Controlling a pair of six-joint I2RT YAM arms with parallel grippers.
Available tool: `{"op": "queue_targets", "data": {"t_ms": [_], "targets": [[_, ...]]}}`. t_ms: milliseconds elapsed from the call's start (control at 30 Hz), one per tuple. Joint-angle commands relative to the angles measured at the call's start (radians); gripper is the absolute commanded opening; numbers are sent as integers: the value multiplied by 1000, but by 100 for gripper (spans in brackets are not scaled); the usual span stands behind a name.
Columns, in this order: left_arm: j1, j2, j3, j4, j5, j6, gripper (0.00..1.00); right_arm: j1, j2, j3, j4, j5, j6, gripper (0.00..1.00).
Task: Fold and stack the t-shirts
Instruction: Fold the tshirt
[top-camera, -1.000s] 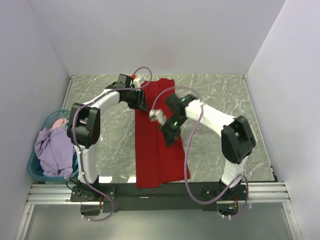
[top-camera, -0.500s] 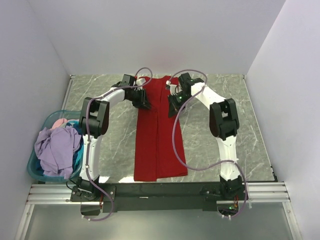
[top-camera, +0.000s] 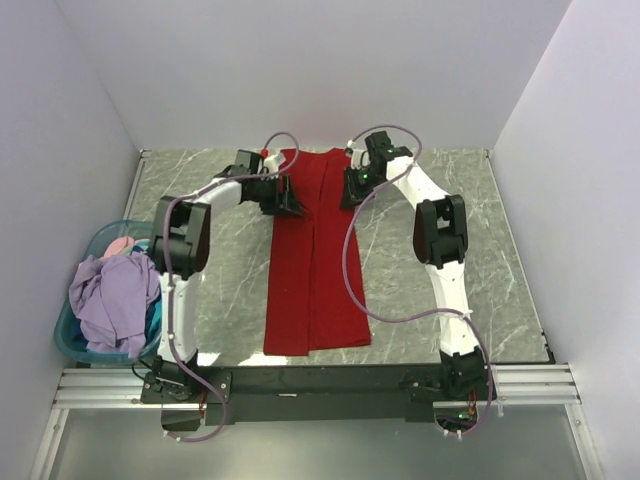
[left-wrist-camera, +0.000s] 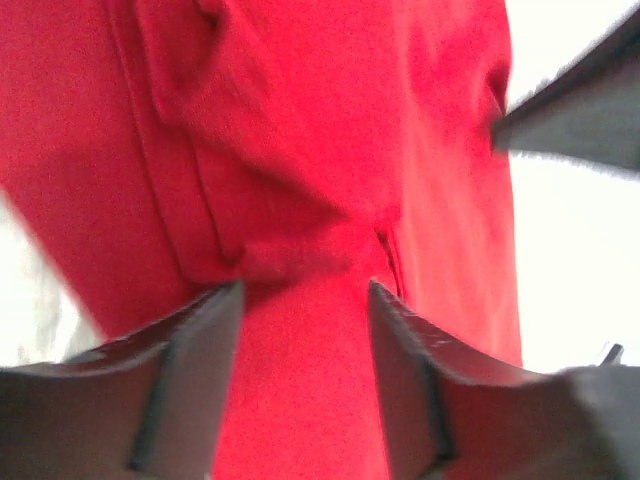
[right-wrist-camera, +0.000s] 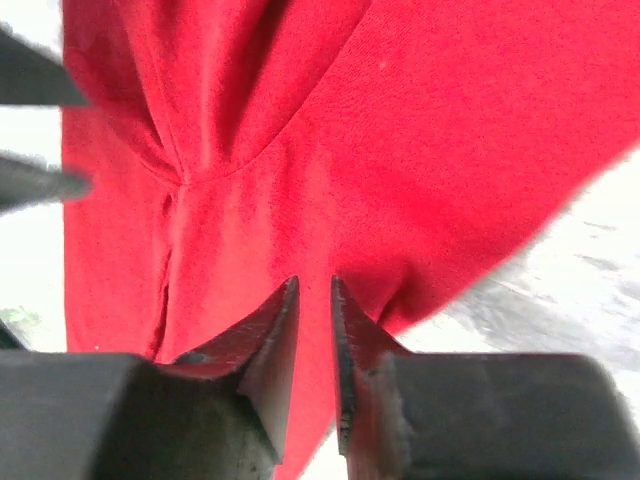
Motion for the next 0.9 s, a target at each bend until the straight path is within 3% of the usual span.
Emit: {"op": "queue_targets", "data": {"t_ms": [0,67,167,400,500,600,733,867], "targets": [[17,-226,-138,128,-3,120,66,-51,-112,-2,47,-46,23,27],[17,-372,-218,129,19,198,71,-78,-183,-49,86,-60,35,39],[8,-541,-311,96,44,321,74,-120,-226,-57,99,-42,49,48],[-136,-877,-630,63,-2,638,71,-135,-137,41,70,48,133,46],[-327,-1047,-865,154,-74,749,71,-137,-102,26,111,42,182,45],[-475,-1115,-1006,290,-157,835,69,-135,-73,21,154,33,219,44],[-745,-1098,-1065,410,-276,936,60,-137,-36,29,189,26,245,43],[-892,-997,-1057,488,-335,926,52,-135,-25,6,241,22,280,43]]}}
